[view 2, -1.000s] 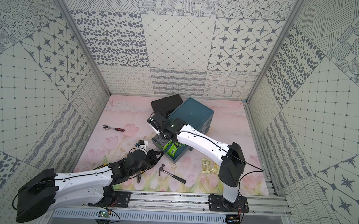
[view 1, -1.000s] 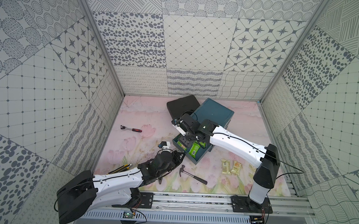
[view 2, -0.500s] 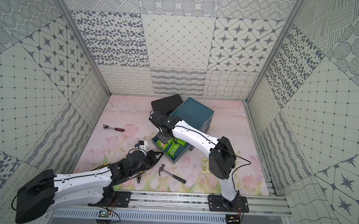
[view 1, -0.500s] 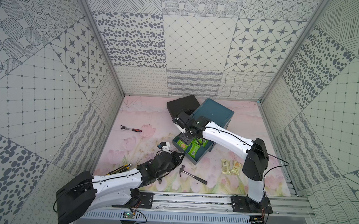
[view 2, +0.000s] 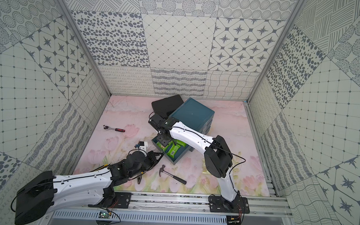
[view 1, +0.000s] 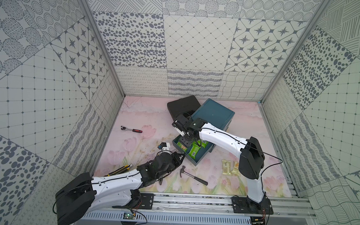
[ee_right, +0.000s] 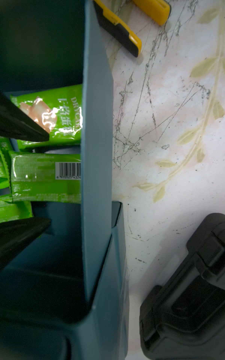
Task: Take the cookies out of the drawer
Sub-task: Pick up the cookie from the drawer.
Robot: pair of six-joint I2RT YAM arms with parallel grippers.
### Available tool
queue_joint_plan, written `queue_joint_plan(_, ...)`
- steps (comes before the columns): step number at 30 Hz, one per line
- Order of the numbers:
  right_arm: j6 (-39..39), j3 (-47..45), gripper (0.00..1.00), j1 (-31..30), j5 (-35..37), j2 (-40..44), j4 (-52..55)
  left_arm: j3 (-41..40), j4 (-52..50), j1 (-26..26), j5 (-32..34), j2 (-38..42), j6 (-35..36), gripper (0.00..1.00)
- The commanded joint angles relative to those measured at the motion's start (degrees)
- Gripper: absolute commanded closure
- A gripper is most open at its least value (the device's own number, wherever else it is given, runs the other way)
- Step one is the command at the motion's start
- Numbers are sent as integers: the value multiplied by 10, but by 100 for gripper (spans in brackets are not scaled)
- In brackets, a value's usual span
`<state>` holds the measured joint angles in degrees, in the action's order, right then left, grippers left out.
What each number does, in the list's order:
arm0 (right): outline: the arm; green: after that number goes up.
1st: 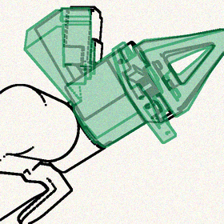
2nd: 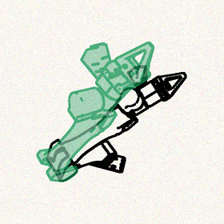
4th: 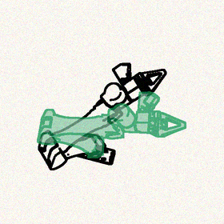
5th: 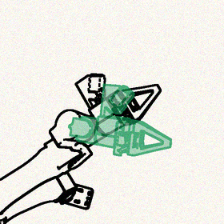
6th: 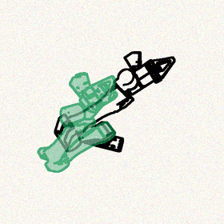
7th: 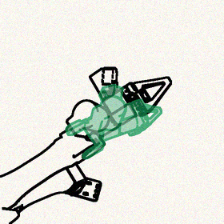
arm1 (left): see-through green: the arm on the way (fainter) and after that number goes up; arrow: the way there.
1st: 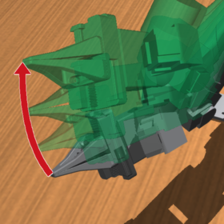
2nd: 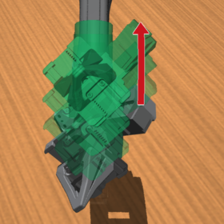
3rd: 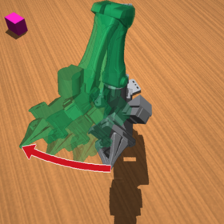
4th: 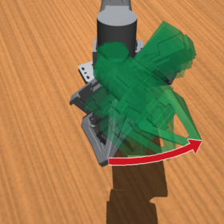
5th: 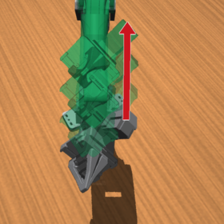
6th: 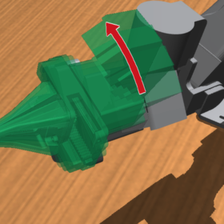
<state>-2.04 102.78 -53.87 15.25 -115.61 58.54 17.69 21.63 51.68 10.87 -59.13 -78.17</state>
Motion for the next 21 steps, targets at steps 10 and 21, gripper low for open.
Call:
queue_joint_plan(10, -12, 25, 37, 3, 8, -35, 0, 1, -6, 1, 14, 1, 12, 100)
queue_joint_plan(21, -17, 24, 48, 5, 17, -52, 3, 3, -9, 1, 14, 0, 14, 100)
